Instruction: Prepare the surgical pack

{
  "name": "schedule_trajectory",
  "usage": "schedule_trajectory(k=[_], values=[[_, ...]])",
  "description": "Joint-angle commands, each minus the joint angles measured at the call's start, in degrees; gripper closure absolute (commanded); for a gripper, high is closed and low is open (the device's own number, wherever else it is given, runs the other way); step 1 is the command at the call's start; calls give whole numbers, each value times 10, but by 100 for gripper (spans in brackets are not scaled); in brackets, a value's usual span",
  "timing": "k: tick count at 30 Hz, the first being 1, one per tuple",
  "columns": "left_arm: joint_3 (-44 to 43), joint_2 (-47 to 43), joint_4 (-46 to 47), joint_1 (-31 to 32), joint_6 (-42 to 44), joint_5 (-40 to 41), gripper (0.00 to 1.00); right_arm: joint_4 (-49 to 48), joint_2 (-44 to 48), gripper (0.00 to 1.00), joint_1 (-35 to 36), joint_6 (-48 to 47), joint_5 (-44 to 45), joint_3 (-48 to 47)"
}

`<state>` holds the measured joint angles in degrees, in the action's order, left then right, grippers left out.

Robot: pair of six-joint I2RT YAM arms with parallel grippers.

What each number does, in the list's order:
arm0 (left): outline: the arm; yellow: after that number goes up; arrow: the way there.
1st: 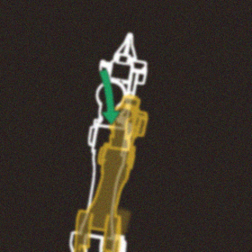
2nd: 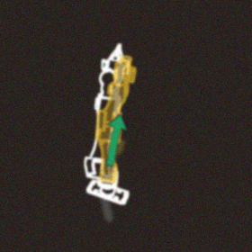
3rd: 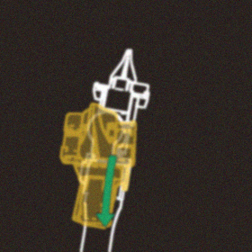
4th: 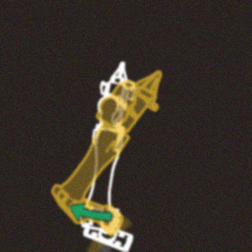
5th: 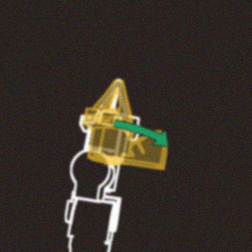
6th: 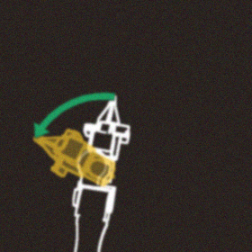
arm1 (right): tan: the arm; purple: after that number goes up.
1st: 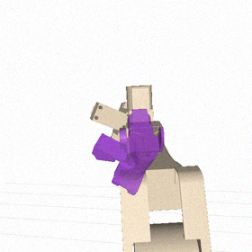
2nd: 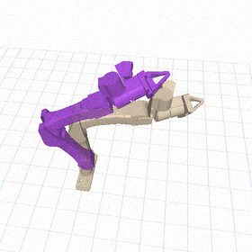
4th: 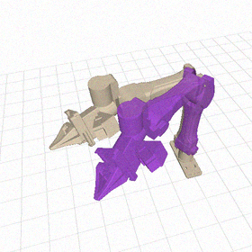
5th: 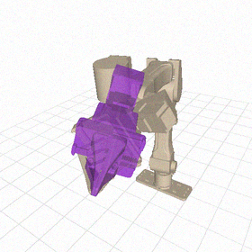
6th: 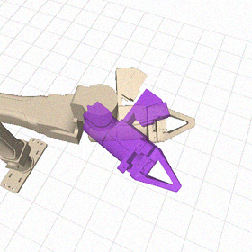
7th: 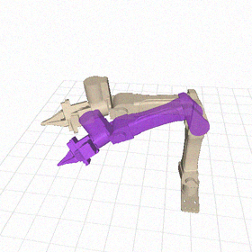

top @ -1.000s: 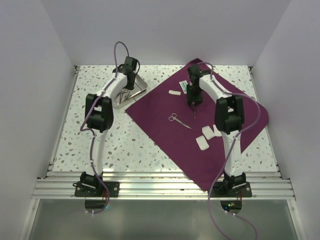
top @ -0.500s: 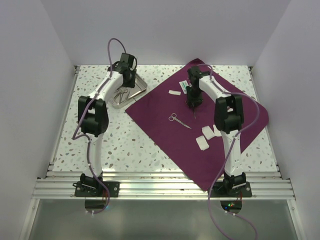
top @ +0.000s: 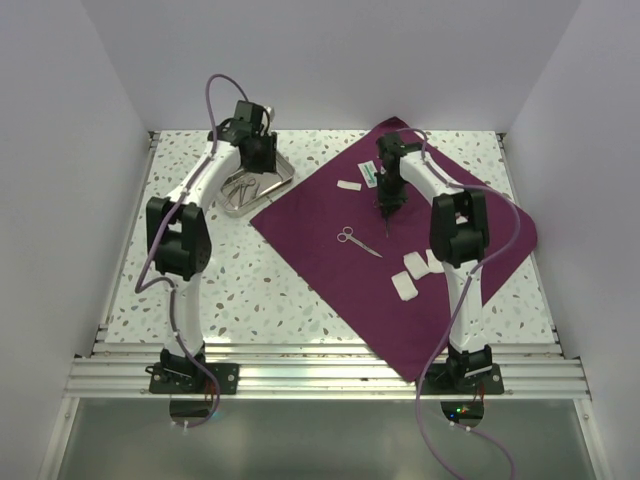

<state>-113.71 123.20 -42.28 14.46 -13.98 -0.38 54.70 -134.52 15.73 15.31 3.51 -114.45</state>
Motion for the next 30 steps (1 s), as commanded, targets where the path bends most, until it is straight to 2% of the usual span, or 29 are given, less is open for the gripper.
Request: schedule_trajectory(k=[1, 3, 6, 9, 11, 12, 14, 20, 30], values=[[7, -53, -7, -6, -46, -72, 55, 13, 43, 100, 3, 1, -11, 2], [16, -59, -1, -6, -74, -132, 54, 20, 60, 100, 3, -2, -33, 5], [83, -82, 57, -7, -133, -239, 53, 2, 93, 100, 4, -1, -76, 30], [216, -123, 209, -7, -218, -346, 52, -8, 122, 100, 10, -1, -152, 56], [263, -137, 270, -6, -285, -394, 51, -24, 144, 100, 21, 1, -179, 80], [299, -149, 315, -4, -301, -403, 50, -32, 154, 100, 26, 5, -189, 90], [321, -159, 336, -1, -328, -414, 50, -49, 186, 100, 44, 15, -215, 114], [370, -192, 361, 14, -355, -414, 49, -79, 238, 100, 90, 53, -248, 157], [431, -248, 384, 56, -381, -397, 48, -103, 269, 100, 141, 84, -256, 179]])
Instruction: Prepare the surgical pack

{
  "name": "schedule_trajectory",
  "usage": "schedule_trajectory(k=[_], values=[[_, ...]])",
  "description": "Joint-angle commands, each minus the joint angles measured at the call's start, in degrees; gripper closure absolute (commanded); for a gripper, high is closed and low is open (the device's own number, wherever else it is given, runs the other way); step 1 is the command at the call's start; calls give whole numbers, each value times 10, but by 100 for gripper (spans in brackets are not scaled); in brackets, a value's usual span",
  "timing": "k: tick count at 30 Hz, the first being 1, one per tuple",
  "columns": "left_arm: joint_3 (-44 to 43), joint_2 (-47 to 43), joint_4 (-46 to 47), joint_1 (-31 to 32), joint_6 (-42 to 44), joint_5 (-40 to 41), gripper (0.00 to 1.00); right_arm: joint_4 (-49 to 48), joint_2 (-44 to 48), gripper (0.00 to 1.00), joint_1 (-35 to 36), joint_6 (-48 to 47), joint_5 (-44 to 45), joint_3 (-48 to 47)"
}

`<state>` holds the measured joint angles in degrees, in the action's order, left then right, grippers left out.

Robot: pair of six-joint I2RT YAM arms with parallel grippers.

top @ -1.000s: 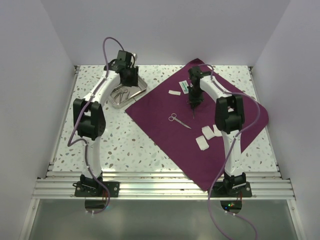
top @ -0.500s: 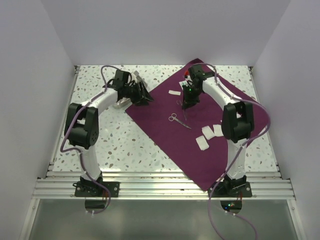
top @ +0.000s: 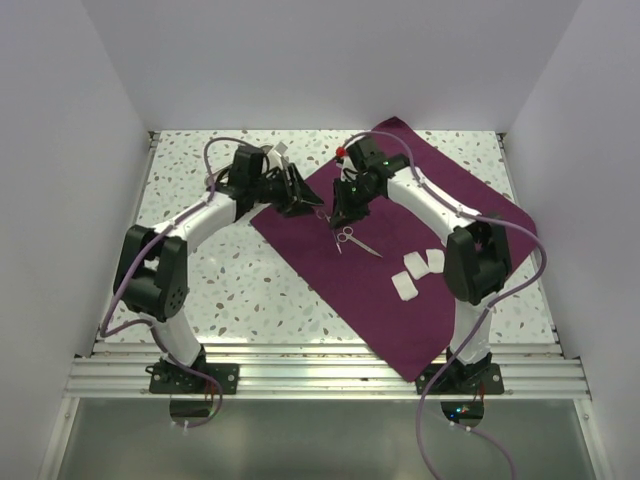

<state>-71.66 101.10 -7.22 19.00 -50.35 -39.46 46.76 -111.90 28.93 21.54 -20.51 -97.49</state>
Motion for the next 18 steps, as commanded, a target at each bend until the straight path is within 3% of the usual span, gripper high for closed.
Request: schedule_trajectory(k=[1, 18], values=[[13, -27, 29, 13, -18, -6, 48, -26, 47, 100, 14, 25, -15, 12], [-12, -74, -78, 17, 62, 97, 48, -16, 78, 100, 26, 14, 6, 39]])
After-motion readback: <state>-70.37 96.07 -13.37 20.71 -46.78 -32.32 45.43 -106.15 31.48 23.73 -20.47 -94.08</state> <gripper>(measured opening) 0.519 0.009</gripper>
